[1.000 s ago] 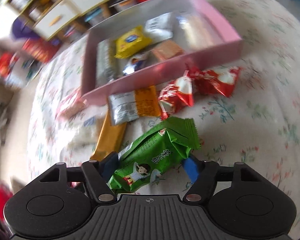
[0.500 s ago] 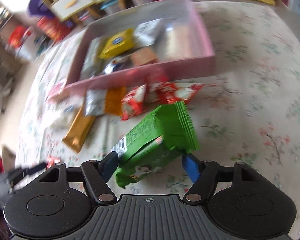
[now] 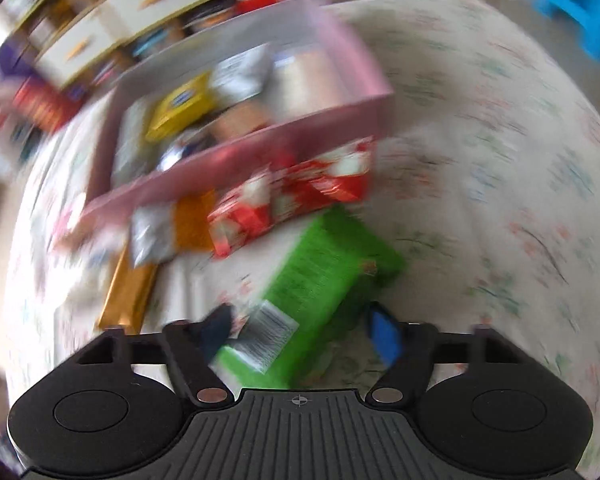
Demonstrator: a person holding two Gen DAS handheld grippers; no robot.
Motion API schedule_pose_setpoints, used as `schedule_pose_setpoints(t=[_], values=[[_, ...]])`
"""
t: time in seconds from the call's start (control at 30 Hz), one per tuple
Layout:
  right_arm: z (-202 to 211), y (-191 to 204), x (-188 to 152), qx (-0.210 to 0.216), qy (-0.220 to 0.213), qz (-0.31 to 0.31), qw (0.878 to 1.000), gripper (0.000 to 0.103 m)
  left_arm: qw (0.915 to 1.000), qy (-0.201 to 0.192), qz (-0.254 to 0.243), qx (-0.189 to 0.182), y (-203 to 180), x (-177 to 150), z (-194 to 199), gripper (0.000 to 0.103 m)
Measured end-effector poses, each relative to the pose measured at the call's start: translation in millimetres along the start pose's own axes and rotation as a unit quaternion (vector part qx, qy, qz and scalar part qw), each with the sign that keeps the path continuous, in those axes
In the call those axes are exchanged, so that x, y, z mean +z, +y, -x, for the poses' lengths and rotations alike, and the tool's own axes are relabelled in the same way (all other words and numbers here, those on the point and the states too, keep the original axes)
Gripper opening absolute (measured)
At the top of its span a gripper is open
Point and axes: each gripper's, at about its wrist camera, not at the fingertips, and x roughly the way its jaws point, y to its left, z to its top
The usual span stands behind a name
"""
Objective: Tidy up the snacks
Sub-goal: 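Grasp the orange-and-white packet with the left tool while the right tool grasps the green wafer packet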
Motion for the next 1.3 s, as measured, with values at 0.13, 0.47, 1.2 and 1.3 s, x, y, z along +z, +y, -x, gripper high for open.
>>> schedule_pose_setpoints(t=[0.13, 0.47, 1.2, 1.3], values=[[2, 18, -10, 0.011, 0.014, 0.160, 0.987, 0.054, 0.9993, -0.012, -0.025, -0.027, 2, -5, 3, 0.041], [8, 6, -56, 0.024, -0.043, 0.172, 0.984, 0.072, 0.9987, -0.039, -0.013, -0.030, 5, -19, 7, 0.055], [0, 2, -84, 0.005, -0.150, 0.193, 0.970, 0.100, 0.9974, -0.071, -0.012, 0.001, -3, -35, 12, 0.062], [2, 3, -80, 0.009, -0.155, 0.189, 0.970, 0.090, 0.9972, -0.073, -0.014, 0.001, -4, -34, 13, 0.049]])
